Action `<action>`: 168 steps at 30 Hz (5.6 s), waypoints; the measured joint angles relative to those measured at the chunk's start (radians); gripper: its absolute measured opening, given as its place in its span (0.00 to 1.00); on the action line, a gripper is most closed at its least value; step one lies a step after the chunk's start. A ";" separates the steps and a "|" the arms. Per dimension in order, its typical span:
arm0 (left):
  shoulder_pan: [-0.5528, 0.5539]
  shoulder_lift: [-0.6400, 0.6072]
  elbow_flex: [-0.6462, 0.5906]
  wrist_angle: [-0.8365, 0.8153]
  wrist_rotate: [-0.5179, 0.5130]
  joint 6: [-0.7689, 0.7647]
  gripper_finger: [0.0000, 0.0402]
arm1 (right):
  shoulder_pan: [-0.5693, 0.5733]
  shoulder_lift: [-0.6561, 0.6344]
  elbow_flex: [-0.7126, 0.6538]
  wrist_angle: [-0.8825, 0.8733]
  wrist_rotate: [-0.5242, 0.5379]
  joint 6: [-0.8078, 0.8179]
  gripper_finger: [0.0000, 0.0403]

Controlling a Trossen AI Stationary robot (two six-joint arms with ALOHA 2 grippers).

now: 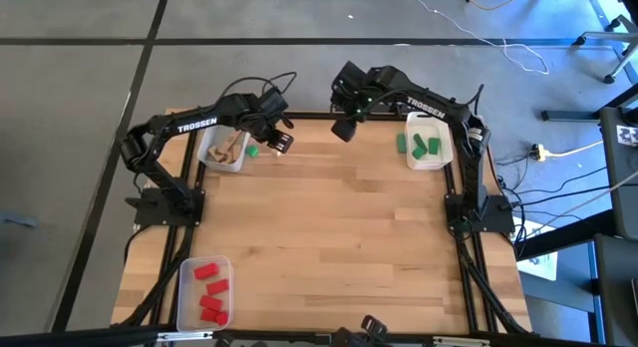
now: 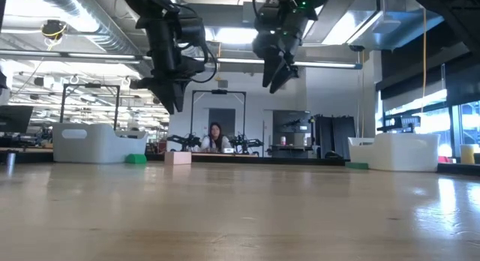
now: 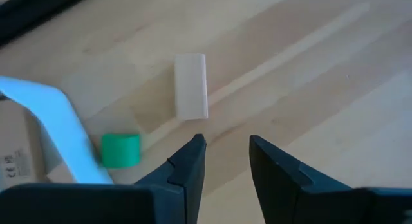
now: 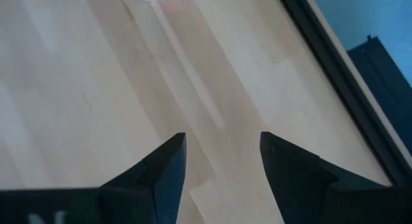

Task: Sort & place blocks by color
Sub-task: Put the green block into the white bin

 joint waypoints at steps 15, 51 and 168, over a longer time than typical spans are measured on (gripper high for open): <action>0.016 0.018 0.000 0.070 0.018 0.008 0.64 | 0.000 0.000 0.000 0.123 0.000 0.001 0.49; 0.026 0.337 0.000 0.139 -0.154 0.029 0.71 | 0.000 0.000 0.000 0.141 0.000 0.002 0.49; 0.252 -0.338 -0.275 -0.016 0.000 0.302 0.52 | 0.000 -0.001 0.000 0.329 -0.011 -0.086 0.49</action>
